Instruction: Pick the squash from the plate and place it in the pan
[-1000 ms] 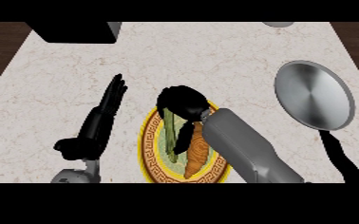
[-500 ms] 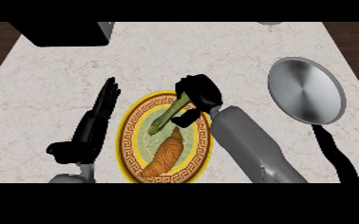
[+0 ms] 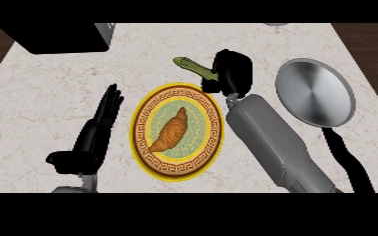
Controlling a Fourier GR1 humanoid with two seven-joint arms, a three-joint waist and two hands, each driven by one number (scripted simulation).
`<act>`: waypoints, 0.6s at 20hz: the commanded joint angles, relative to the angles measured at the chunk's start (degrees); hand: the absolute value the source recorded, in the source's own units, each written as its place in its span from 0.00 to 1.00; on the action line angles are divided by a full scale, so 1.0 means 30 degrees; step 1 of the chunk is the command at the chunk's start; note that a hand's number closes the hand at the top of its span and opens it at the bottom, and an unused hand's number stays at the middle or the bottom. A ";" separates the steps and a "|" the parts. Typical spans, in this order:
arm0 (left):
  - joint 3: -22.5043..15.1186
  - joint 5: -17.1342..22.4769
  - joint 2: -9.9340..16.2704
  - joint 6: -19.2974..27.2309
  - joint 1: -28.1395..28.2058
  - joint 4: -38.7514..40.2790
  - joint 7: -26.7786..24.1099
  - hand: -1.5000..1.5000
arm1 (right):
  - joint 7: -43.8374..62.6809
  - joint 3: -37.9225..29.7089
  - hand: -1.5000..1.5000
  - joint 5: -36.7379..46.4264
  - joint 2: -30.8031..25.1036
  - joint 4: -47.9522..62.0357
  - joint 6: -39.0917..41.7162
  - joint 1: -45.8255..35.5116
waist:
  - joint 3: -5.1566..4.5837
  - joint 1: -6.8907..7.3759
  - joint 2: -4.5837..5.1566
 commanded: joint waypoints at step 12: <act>0.0136 -0.0053 -0.0059 -0.0272 -0.0495 -0.0008 0.0109 0.50 | 0.7572 -0.2717 1.00 0.4498 -0.1756 -1.0576 -0.1194 0.4593 | 0.0057 0.0669 0.0428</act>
